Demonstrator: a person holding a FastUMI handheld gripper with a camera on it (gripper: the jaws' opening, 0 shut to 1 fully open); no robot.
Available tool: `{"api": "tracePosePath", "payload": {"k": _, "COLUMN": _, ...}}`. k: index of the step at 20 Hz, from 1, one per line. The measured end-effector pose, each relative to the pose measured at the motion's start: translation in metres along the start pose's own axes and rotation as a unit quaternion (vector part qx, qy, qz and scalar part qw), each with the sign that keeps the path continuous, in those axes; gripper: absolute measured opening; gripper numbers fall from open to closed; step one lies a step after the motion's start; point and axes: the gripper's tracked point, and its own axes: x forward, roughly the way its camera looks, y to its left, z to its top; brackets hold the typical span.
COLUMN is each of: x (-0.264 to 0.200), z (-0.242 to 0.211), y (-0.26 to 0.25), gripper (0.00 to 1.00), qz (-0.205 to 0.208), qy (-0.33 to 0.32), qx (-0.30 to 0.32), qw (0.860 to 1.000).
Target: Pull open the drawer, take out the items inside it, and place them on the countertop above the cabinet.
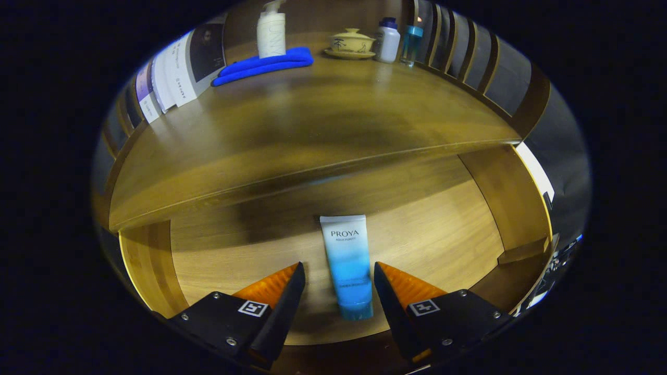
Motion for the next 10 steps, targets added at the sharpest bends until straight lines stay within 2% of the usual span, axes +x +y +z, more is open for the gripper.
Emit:
{"api": "tracePosePath", "payload": {"k": 4, "x": 0.007, "z": -0.008, "y": -0.006, "gripper": 0.78, "qz": -0.004, "qy": 0.025, "qx": 0.029, "qw": 0.999}}
{"api": "tracePosePath", "payload": {"k": 6, "x": 0.011, "z": -0.013, "y": -0.007, "gripper": 0.73, "qz": -0.003, "qy": 0.037, "qx": 0.040, "qw": 0.999}}
{"api": "tracePosePath", "payload": {"k": 9, "x": 0.011, "z": -0.011, "y": -0.006, "gripper": 0.59, "qz": 0.003, "qy": 0.032, "qx": 0.048, "qw": 0.998}}
{"api": "tracePosePath", "payload": {"k": 10, "x": 0.013, "z": -0.011, "y": -0.004, "gripper": 0.58, "qz": 0.004, "qy": 0.028, "qx": 0.045, "qw": 0.999}}
